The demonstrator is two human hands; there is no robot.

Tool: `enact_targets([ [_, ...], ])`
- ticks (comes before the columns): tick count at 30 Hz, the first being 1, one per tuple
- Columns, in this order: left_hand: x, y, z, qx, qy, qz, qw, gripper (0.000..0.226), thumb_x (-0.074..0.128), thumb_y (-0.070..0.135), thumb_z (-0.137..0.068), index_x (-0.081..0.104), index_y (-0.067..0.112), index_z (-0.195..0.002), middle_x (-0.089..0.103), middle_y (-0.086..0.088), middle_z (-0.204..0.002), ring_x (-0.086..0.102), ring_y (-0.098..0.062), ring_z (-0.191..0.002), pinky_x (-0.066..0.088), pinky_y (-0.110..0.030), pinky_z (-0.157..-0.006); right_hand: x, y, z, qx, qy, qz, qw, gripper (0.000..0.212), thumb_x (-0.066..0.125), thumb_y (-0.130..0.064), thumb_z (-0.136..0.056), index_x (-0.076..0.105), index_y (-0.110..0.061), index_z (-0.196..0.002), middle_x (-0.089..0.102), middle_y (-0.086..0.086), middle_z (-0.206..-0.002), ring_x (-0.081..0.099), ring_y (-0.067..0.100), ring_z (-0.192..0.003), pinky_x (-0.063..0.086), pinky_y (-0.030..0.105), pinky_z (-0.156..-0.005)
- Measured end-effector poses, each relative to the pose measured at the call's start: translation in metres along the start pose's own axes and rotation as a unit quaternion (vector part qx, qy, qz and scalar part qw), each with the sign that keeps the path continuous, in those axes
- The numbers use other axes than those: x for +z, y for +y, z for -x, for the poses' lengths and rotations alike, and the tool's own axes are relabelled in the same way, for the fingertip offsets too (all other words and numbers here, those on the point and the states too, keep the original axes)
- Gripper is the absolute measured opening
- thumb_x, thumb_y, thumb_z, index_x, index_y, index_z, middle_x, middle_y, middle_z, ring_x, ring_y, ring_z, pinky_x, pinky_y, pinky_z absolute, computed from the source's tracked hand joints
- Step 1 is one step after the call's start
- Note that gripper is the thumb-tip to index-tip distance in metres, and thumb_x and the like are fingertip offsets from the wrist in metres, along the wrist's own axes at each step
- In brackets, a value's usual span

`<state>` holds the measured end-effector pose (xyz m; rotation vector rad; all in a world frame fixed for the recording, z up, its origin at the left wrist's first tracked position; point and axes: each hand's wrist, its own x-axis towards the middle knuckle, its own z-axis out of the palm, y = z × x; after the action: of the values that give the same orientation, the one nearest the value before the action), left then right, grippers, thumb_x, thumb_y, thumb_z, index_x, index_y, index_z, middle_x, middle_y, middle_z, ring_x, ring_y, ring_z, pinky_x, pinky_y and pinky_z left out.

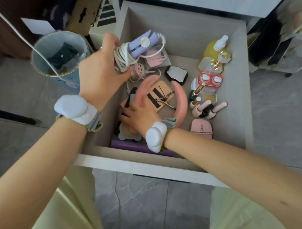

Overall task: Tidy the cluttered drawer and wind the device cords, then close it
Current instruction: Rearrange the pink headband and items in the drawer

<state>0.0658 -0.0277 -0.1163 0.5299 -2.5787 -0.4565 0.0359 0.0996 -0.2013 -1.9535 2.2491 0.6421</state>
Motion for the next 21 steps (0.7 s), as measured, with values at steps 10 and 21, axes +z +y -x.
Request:
enact_targets([
  [10,-0.001,0.000,0.002,-0.011,0.005,-0.018,1.000,0.046,0.061,0.037,-0.081,0.046,0.007,-0.112,0.055,0.001,-0.079,0.059,-0.028,-0.071,0.034,-0.031,-0.057,-0.005,0.006,-0.012,-0.034,0.015,0.012,0.999,0.044,0.042,-0.017,-0.094,0.037,-0.023,-0.137,0.043,-0.002,-0.137,0.038,0.026,-0.125,0.022,0.058,-0.107],
  [21,0.001,-0.001,0.002,-0.010,0.004,-0.028,1.000,0.046,0.063,0.033,-0.079,0.046,0.009,-0.114,0.061,-0.003,-0.085,0.060,-0.028,-0.077,0.033,-0.031,-0.059,-0.017,0.047,-0.031,0.074,-0.003,-0.013,0.997,0.045,0.046,-0.020,-0.089,0.044,-0.025,-0.134,0.051,-0.002,-0.135,0.031,0.034,-0.136,0.010,0.066,-0.109],
])
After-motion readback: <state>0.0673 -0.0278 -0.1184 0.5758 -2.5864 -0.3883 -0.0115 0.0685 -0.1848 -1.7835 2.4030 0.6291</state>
